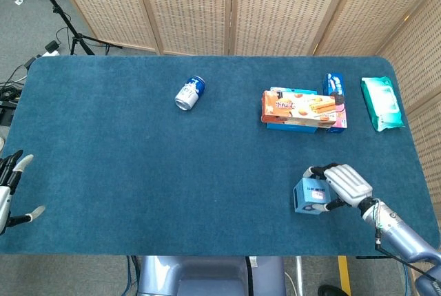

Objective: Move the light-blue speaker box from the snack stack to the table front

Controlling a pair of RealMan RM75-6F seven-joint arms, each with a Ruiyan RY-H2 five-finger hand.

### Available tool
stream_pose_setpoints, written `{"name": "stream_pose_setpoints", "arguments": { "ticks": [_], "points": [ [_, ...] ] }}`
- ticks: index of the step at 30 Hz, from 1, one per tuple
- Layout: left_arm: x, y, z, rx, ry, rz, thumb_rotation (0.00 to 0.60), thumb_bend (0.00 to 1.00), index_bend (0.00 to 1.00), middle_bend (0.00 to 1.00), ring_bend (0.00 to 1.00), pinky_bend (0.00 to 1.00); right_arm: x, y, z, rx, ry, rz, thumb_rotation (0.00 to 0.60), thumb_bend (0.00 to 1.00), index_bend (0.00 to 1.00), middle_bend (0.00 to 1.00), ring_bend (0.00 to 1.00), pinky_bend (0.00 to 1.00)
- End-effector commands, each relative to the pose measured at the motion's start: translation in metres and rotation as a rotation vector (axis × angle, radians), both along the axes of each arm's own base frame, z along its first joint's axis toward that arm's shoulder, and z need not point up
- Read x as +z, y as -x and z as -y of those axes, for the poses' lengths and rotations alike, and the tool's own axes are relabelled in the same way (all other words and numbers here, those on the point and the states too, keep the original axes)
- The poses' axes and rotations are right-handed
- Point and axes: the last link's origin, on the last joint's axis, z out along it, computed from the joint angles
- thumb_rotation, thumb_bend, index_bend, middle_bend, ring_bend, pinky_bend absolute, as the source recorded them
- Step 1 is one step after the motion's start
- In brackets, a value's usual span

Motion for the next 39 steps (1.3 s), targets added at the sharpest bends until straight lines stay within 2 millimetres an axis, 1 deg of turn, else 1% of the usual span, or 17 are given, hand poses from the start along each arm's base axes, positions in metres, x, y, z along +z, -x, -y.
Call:
{"name": "stream_pose_setpoints", "arguments": {
  "ticks": [1,6,11,12,13,14,15,16,18,19,21,25,26,29,31,37,39],
  "points": [
    [0.000,0.000,0.000,0.002,-0.001,0.001,0.600,0.00,0.00,0.00,0.00,0.00,0.008,-0.025,0.004,-0.099,-0.164,-0.004,0.600,0.72,0.43,0.51,0.48,0.31],
    [0.000,0.000,0.000,0.003,0.001,0.001,0.600,0.00,0.00,0.00,0.00,0.00,-0.007,-0.029,0.013,-0.225,-0.291,-0.042,0.600,0.72,0.43,0.51,0.48,0.31],
    [0.001,0.001,0.000,0.007,0.000,0.002,0.600,0.00,0.00,0.00,0.00,0.00,-0.023,-0.020,0.024,-0.289,-0.334,-0.081,0.600,0.71,0.43,0.49,0.47,0.31],
    [0.001,0.001,0.000,0.007,0.000,0.002,0.600,0.00,0.00,0.00,0.00,0.00,-0.025,-0.018,0.026,-0.298,-0.336,-0.086,0.600,0.66,0.40,0.42,0.40,0.31],
    [0.001,0.001,0.000,0.008,0.000,0.002,0.600,0.00,0.00,0.00,0.00,0.00,-0.026,-0.016,0.028,-0.305,-0.336,-0.091,0.600,0.57,0.33,0.28,0.27,0.31],
    [0.001,0.001,-0.001,0.008,0.000,0.002,0.600,0.00,0.00,0.00,0.00,0.00,-0.028,-0.014,0.030,-0.310,-0.336,-0.098,0.600,0.50,0.27,0.18,0.17,0.29],
    [0.001,0.001,-0.001,0.009,0.000,0.002,0.600,0.00,0.00,0.00,0.00,0.00,-0.029,-0.012,0.031,-0.312,-0.336,-0.104,0.600,0.41,0.18,0.07,0.07,0.27],
    [0.001,0.001,-0.001,0.009,0.000,0.002,0.600,0.00,0.00,0.00,0.00,0.00,-0.029,-0.012,0.031,-0.312,-0.335,-0.104,0.600,0.31,0.10,0.00,0.00,0.22],
    [0.001,0.001,-0.001,0.010,-0.001,0.002,0.600,0.00,0.00,0.00,0.00,0.00,-0.027,-0.011,0.037,-0.297,-0.299,-0.085,0.600,0.22,0.02,0.00,0.00,0.17],
    [0.001,0.001,-0.001,0.010,-0.001,0.002,0.600,0.00,0.00,0.00,0.00,0.00,-0.025,-0.011,0.040,-0.280,-0.267,-0.063,0.600,0.19,0.00,0.00,0.00,0.16],
    [0.000,0.001,-0.001,0.010,0.000,0.000,0.600,0.00,0.00,0.00,0.00,0.00,-0.021,-0.010,0.044,-0.245,-0.210,-0.030,0.600,0.16,0.00,0.00,0.00,0.15],
    [-0.001,0.000,-0.001,0.010,0.003,-0.002,0.600,0.00,0.00,0.00,0.00,0.00,-0.016,-0.008,0.046,-0.148,-0.081,-0.003,0.600,0.16,0.00,0.00,0.00,0.14],
    [-0.001,0.000,-0.001,0.010,0.004,-0.002,0.600,0.00,0.00,0.00,0.00,0.00,-0.015,-0.008,0.043,-0.112,-0.039,0.000,0.600,0.16,0.00,0.00,0.00,0.14],
    [-0.002,0.000,0.000,0.009,0.005,-0.002,0.600,0.00,0.00,0.00,0.00,0.00,-0.010,-0.009,0.027,-0.050,0.018,-0.004,0.600,0.16,0.00,0.00,0.00,0.14],
    [-0.002,0.000,0.001,0.006,0.008,-0.004,0.600,0.00,0.00,0.00,0.00,0.00,-0.009,-0.008,0.007,0.005,0.038,-0.019,0.600,0.16,0.00,0.00,0.00,0.14],
    [-0.002,-0.001,0.002,0.001,0.005,-0.002,0.600,0.00,0.00,0.00,0.00,0.00,-0.018,0.007,-0.026,0.045,0.058,-0.045,0.600,0.16,0.00,0.00,0.00,0.14],
    [-0.002,-0.001,0.002,0.002,0.004,-0.001,0.600,0.00,0.00,0.00,0.00,0.00,-0.023,0.012,-0.034,0.052,0.058,-0.067,0.600,0.15,0.00,0.00,0.00,0.14]
  ]
}}
